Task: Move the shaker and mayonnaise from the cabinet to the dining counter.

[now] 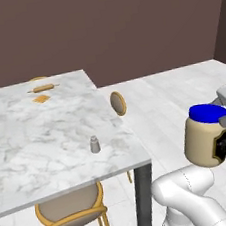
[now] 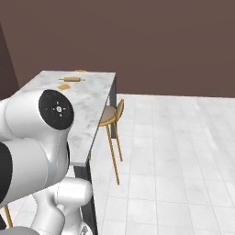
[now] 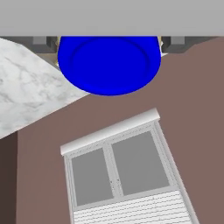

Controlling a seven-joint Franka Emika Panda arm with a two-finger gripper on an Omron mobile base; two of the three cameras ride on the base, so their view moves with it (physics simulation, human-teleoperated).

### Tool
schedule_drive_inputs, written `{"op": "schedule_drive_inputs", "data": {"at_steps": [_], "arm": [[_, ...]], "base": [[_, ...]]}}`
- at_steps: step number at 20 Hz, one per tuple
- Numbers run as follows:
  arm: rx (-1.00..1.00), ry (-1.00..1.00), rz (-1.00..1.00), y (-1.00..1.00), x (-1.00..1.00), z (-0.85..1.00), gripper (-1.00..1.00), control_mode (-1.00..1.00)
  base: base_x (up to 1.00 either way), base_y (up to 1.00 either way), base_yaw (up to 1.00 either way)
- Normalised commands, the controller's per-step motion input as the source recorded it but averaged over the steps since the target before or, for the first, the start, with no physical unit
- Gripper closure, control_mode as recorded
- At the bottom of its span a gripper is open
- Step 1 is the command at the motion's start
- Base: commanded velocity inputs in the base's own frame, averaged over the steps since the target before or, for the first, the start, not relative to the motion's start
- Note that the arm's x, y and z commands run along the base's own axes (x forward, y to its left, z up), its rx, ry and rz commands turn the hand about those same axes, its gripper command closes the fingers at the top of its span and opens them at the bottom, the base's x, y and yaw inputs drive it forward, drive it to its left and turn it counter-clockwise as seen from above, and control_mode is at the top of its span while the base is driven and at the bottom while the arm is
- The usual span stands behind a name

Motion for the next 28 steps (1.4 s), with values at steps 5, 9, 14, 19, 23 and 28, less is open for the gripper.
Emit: {"op": "schedule_drive_inputs", "data": {"at_steps": [5, 9, 14, 19, 23, 28], "arm": [[0.0, 0.0, 0.0, 0.0, 0.0, 0.0, 1.0, 1.0], [0.0, 0.0, 0.0, 0.0, 0.0, 0.0, 1.0, 1.0], [0.0, 0.0, 0.0, 0.0, 0.0, 0.0, 1.0, 1.0], [0.0, 0.0, 0.0, 0.0, 0.0, 0.0, 1.0, 1.0], [0.0, 0.0, 0.0, 0.0, 0.0, 0.0, 1.0, 1.0], [0.0, 0.0, 0.0, 0.0, 0.0, 0.0, 1.0, 1.0]], "base": [[0.22, 0.4, 0.0], [0.39, 0.25, 0.0], [0.56, 0.01, 0.06], [0.47, 0.06, 0.23], [0.46, 0.04, 0.25], [0.56, 0.0, 0.2]]}}
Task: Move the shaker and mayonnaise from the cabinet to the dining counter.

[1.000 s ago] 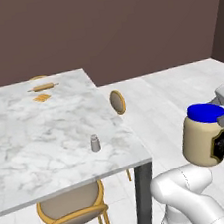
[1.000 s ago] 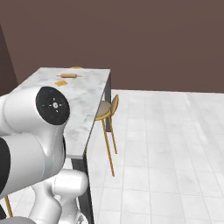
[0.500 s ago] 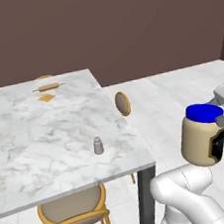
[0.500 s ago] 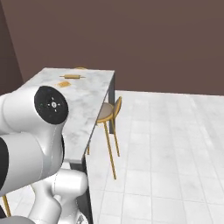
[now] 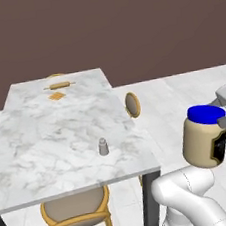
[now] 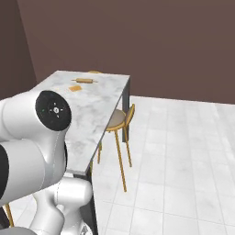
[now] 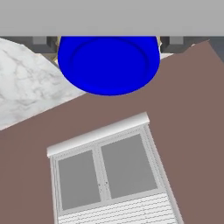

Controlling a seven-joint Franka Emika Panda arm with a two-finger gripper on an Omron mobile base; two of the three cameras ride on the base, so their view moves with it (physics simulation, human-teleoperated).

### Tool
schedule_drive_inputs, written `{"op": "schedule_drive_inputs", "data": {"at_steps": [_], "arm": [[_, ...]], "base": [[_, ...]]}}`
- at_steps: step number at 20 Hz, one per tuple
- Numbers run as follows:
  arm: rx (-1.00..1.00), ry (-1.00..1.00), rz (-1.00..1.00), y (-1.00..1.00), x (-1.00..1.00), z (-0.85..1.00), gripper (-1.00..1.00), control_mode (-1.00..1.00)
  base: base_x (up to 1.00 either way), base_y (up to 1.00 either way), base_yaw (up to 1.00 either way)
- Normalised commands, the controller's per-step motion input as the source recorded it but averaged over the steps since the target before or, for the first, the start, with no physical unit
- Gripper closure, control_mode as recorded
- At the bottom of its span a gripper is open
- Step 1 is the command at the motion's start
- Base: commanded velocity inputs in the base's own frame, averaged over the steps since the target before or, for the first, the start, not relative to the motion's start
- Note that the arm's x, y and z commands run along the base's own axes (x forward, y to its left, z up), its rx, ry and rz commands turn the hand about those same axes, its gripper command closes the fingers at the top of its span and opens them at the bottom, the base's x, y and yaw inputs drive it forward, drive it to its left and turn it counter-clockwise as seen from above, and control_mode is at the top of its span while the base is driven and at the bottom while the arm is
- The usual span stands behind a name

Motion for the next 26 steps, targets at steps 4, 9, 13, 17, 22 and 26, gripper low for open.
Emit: {"op": "schedule_drive_inputs", "data": {"at_steps": [4, 9, 13, 17, 22, 26], "arm": [[0.0, 0.0, 0.0, 0.0, 0.0, 0.0, 1.0, 1.0], [0.0, 0.0, 0.0, 0.0, 0.0, 0.0, 1.0, 1.0], [0.0, 0.0, 0.0, 0.0, 0.0, 0.0, 1.0, 1.0], [0.0, 0.0, 0.0, 0.0, 0.0, 0.0, 1.0, 1.0], [0.0, 0.0, 0.0, 0.0, 0.0, 0.0, 1.0, 1.0], [0.0, 0.0, 0.0, 0.0, 0.0, 0.0, 1.0, 1.0]], "base": [[0.64, 0.0, 0.15], [0.52, 0.0, 0.13], [0.32, 0.0, 0.07], [0.15, 0.01, 0.01], [0.0, 0.0, 0.0], [0.0, 0.0, 0.0]]}}
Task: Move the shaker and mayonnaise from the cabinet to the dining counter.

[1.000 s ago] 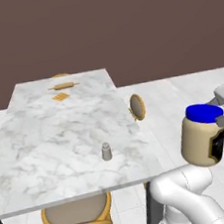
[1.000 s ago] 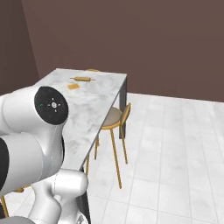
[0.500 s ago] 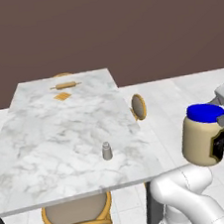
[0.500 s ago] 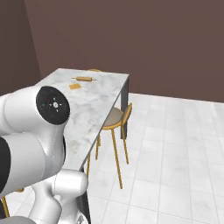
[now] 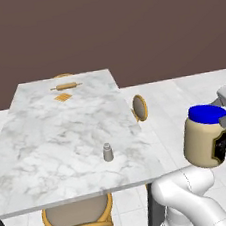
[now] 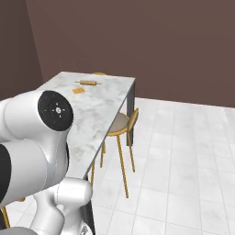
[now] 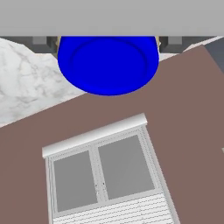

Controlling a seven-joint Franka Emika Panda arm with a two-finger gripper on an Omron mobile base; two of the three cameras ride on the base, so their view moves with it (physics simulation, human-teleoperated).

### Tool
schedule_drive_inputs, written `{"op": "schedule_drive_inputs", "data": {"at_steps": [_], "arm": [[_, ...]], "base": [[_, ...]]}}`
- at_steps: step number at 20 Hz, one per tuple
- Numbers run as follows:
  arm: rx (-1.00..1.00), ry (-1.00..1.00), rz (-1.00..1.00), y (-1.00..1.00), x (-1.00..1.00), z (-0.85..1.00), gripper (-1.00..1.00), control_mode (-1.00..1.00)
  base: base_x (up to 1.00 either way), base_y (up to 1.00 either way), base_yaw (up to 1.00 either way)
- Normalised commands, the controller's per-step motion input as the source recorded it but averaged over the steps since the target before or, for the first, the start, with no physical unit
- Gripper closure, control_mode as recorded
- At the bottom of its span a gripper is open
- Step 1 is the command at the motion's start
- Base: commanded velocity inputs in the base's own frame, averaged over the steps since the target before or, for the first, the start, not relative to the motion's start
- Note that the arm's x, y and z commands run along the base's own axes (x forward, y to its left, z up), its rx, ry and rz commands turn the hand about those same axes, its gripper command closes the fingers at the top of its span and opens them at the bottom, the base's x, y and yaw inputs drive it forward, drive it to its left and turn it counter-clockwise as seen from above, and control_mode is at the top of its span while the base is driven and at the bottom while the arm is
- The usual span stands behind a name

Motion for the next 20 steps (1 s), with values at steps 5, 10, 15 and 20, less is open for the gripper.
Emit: {"op": "schedule_drive_inputs", "data": {"at_steps": [5, 10, 15, 20], "arm": [[0.0, 0.0, 0.0, 0.0, 0.0, 0.0, 1.0, 1.0], [0.0, 0.0, 0.0, 0.0, 0.0, 0.0, 1.0, 1.0], [0.0, 0.0, -0.02, -0.05, 0.0, -0.03, 1.0, -1.0], [0.0, 0.0, 0.0, -0.27, 0.12, -0.14, 1.0, -1.0]], "base": [[0.0, 0.0, 0.0], [0.0, 0.0, 0.0], [-0.03, -0.01, -0.03], [0.0, 0.0, 0.0]]}}
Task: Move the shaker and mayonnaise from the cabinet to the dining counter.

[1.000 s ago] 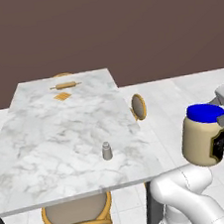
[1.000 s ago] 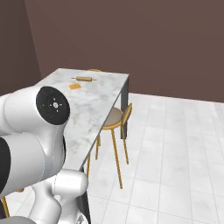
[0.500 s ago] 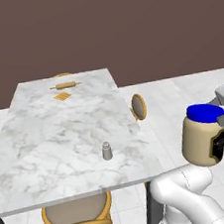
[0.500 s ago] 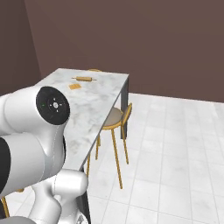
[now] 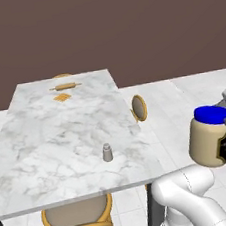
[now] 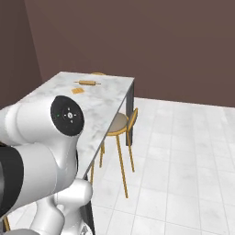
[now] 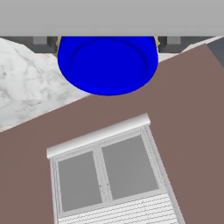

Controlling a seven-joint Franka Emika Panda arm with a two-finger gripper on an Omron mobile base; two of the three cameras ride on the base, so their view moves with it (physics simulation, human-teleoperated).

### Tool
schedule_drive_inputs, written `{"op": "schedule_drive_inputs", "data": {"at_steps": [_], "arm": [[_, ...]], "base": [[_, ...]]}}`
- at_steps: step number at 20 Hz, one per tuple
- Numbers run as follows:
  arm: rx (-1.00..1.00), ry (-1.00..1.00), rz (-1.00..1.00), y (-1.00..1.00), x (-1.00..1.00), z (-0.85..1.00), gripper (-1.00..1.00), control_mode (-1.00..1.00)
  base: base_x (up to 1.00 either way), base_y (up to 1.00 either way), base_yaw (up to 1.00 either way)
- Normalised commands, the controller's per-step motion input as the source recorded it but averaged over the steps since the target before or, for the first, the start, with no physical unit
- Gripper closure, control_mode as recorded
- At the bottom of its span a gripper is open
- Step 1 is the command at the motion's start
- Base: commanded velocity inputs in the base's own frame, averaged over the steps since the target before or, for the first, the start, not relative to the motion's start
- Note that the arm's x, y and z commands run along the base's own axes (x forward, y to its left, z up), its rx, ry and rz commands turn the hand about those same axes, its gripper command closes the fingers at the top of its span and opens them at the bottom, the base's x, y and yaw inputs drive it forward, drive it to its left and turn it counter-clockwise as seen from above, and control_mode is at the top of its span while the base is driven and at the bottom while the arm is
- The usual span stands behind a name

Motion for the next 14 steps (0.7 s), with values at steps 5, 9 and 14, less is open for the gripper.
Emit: {"op": "schedule_drive_inputs", "data": {"at_steps": [5, 9, 14], "arm": [[0.0, 0.0, 0.04, -0.3, 0.23, -0.13, 1.0, -1.0], [0.0, 0.0, 0.09, -0.23, 0.47, -0.15, 1.0, -1.0], [-0.08, -0.02, 0.08, -0.12, 0.48, -0.17, 1.0, -1.0]], "base": [[0.0, 0.0, 0.0], [0.0, 0.0, 0.0], [0.0, 0.0, 0.0]]}}
